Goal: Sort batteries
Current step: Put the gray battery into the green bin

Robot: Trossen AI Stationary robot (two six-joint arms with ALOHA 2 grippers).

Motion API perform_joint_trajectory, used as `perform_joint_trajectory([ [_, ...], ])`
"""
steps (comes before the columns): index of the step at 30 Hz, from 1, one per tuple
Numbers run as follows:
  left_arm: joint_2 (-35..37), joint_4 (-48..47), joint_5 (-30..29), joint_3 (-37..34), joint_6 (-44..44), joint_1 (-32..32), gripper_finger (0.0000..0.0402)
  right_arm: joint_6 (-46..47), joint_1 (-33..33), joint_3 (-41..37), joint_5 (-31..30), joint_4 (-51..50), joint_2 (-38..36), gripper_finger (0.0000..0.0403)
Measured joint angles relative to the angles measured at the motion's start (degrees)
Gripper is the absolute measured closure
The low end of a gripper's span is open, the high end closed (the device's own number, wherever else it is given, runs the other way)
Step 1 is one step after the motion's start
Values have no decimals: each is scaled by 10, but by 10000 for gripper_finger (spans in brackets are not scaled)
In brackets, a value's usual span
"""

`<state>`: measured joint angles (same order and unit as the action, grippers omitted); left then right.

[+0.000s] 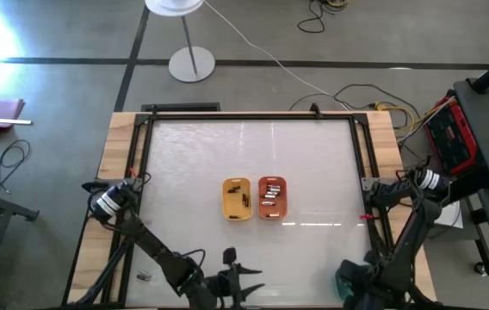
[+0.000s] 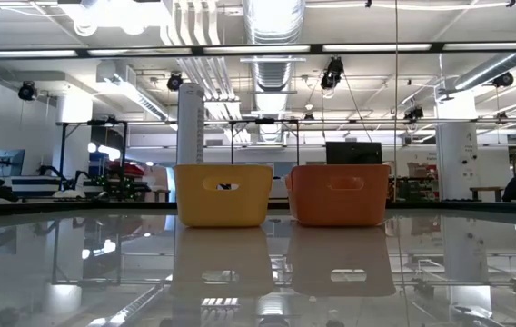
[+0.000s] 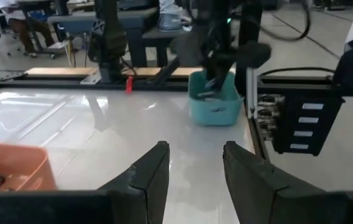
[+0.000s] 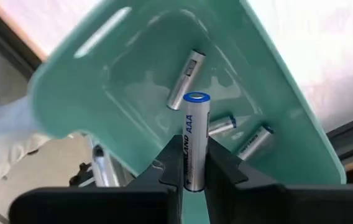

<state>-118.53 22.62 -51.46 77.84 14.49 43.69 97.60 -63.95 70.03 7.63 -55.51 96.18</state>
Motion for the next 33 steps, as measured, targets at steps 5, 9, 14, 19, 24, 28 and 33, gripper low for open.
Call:
perform_joint_trajectory([
  [5,-13,-66,0,54,-6,0,270,1,10,-31,16,37,4,374],
  [9,-22,-144,-6,96,13,0,270,4,16,-50,24,74,9,374],
  [14,-24,-163,3,122,22,-9,270,19,17,-73,43,88,15,374],
  [19,-24,-168,19,121,30,-13,270,18,17,-89,45,115,16,374],
  [24,-24,-173,20,117,34,-13,270,1,17,-91,46,119,16,372],
  [28,-24,-172,20,117,31,-13,270,-8,17,-95,46,128,23,354],
  [33,-24,-173,20,117,26,-13,270,-27,17,-95,48,137,32,332],
])
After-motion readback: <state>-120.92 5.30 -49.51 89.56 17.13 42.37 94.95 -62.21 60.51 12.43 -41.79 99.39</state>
